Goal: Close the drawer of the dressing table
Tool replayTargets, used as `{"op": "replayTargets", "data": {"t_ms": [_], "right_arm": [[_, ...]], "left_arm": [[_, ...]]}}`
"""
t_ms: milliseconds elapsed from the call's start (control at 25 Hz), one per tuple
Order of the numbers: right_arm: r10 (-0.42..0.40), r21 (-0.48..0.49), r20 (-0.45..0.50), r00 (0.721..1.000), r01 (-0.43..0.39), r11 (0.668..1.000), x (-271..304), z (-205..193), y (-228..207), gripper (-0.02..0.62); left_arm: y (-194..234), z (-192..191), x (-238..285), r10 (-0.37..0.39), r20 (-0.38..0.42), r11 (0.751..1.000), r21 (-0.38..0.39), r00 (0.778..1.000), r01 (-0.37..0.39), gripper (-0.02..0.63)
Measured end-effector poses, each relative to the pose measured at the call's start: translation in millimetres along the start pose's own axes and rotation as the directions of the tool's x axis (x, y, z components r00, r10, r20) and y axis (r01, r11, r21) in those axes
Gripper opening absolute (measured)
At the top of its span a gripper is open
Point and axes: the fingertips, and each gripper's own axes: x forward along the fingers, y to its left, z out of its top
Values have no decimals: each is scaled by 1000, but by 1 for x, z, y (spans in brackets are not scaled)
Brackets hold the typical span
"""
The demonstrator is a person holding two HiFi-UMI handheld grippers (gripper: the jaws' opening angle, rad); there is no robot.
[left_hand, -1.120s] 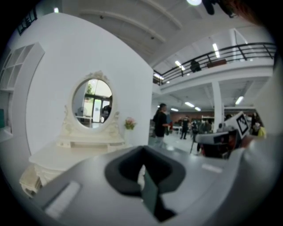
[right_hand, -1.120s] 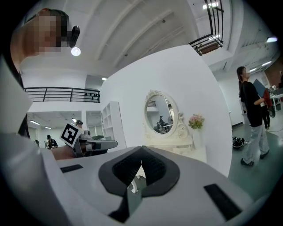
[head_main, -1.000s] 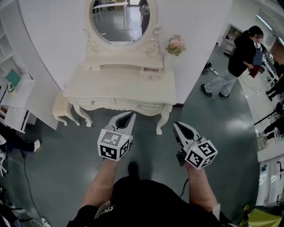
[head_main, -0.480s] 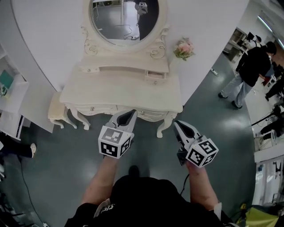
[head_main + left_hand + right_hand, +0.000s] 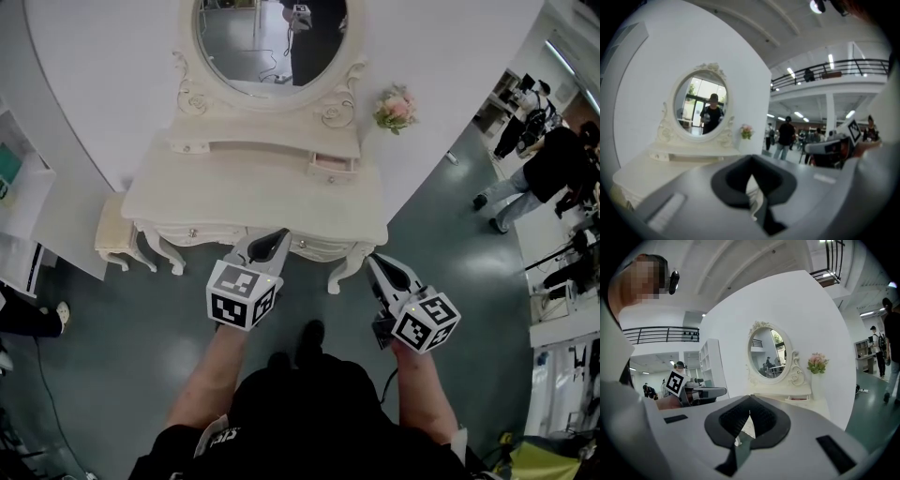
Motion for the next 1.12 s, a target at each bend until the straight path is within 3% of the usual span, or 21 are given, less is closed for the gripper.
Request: {"op": "replayTargets", "data": {"t_ms": [400, 1120], "right_arm": [[46, 8, 40, 998, -46, 999, 47, 16, -45, -5], [143, 88, -21, 989, -141, 986, 146, 40, -203, -5]], "left_arm": [[25, 5, 45, 19, -25, 1000, 7, 1000, -19, 11], [77, 33, 213, 112, -77, 992, -48, 991, -116, 11]]}}
